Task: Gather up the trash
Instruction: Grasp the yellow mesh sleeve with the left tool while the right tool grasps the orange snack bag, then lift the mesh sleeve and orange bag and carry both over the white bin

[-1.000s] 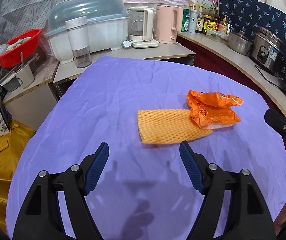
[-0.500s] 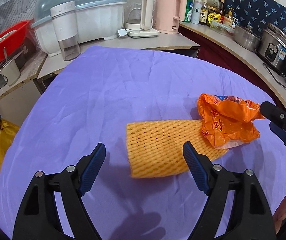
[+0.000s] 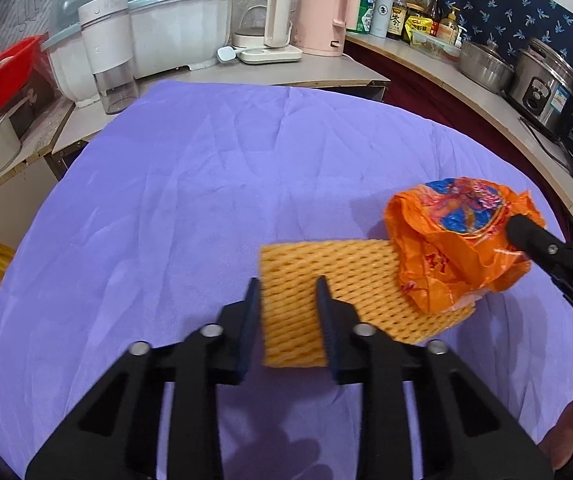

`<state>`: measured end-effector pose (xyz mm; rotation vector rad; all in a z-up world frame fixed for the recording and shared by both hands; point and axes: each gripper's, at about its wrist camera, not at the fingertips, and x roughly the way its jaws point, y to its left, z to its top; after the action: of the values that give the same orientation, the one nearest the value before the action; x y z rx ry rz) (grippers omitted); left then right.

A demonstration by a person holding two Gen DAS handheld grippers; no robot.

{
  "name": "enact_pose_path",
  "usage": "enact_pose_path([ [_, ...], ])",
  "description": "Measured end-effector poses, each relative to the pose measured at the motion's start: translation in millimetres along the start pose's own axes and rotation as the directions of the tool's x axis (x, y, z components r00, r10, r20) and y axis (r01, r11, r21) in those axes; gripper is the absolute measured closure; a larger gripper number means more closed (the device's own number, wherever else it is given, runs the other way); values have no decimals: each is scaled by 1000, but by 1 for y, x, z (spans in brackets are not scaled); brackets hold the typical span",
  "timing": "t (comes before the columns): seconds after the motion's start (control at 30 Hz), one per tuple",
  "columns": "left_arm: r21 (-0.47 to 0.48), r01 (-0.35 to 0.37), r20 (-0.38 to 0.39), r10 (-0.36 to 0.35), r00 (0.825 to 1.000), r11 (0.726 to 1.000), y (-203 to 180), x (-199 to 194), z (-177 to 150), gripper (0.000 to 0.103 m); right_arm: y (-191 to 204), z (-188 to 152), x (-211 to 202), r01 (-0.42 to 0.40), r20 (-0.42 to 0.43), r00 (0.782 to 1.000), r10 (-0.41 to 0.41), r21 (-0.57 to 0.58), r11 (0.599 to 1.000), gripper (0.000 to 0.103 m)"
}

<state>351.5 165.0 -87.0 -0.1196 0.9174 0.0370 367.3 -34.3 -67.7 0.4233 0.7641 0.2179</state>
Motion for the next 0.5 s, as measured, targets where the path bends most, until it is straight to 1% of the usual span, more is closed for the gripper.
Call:
enact_pose_path([
  [0.03, 2, 8, 2, -8, 1000, 1000, -1, -3, -1, 89, -1, 0, -6, 6, 11, 1000, -5, -4, 1000, 96],
  [0.1, 13, 9, 9, -9, 1000, 1000, -3, -9, -4, 94, -2, 0, -19, 26, 33, 999, -25, -17, 1000, 96],
  [0.23, 30, 34, 15, -34, 999, 999, -11, -27, -13, 97, -10, -6, -53, 70, 70, 995, -68, -22, 997, 97],
  [0.3, 34, 45, 15, -46, 999, 998, -14, -36, -19, 97, -16, -12, -72, 98, 88, 991, -96, -22, 995, 97],
  [0.4, 47, 56, 19, -57, 998, 997, -23, -53, -33, 98, -25, -21, -97, 125, 101, 987, -124, -12, 992, 97],
  [0.5, 49, 89, 7, -90, 996, 995, -31, -71, -50, 98, -34, -31, -118, 139, 106, 985, -139, 1, 990, 97],
])
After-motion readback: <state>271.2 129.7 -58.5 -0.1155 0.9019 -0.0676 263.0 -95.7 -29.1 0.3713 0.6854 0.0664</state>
